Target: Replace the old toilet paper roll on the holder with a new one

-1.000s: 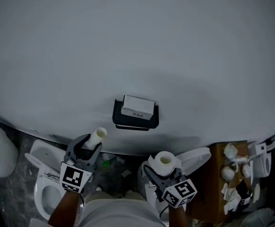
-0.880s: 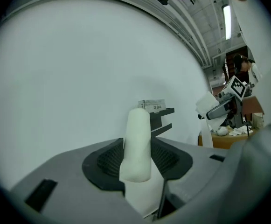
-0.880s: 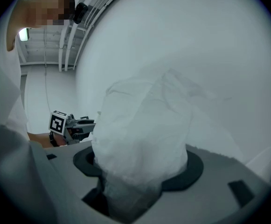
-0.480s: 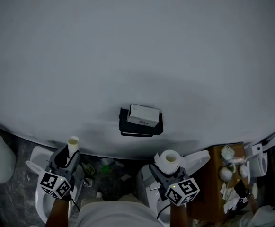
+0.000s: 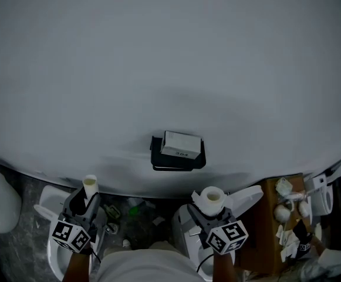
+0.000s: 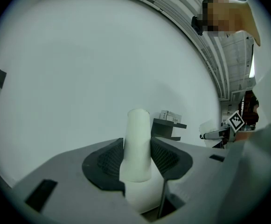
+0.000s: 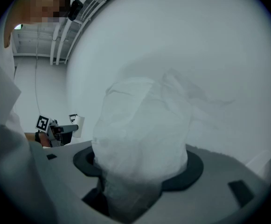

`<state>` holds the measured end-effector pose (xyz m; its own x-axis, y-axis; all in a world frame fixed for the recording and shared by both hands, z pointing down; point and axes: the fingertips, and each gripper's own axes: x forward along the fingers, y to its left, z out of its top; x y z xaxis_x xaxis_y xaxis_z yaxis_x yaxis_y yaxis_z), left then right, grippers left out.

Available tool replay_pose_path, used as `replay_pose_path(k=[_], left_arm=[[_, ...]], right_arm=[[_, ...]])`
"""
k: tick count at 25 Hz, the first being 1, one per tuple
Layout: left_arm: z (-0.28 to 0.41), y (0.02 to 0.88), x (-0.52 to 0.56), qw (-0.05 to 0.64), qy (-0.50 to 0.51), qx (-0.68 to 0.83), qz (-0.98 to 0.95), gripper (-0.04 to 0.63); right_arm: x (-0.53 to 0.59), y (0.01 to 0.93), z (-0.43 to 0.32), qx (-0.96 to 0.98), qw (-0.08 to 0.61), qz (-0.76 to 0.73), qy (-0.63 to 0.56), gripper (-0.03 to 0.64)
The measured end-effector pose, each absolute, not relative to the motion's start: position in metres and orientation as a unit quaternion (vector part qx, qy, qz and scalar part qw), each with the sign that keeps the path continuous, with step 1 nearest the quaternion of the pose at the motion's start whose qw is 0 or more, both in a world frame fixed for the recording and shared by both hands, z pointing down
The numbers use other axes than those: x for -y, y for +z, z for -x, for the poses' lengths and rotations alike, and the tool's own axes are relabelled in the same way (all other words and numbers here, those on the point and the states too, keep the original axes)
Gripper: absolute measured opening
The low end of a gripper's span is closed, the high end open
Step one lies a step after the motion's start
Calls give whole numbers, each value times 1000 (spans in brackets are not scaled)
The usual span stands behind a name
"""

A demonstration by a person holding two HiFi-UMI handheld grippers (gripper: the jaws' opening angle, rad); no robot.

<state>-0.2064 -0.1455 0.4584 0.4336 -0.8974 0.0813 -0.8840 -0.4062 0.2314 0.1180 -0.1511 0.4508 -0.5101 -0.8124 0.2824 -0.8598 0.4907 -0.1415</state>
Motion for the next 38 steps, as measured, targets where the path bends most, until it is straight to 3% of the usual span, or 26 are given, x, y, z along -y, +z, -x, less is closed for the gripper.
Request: replay_pose_path(k=[7, 18, 27, 38], left_arm=[[198, 451, 148, 108, -31, 525, -844, 187], [203, 457, 131, 115, -41, 558, -821, 187], [212, 460, 102, 120, -45, 596, -793, 187], [220, 465, 66, 131, -31, 625, -769, 187]], right_arm=[[160, 469, -112, 862, 110, -472, 147, 321], [198, 510, -123, 856, 228, -445, 129, 321], [231, 543, -144, 807, 410, -425, 4, 321], [255, 549, -150, 772, 479, -406, -96, 321]])
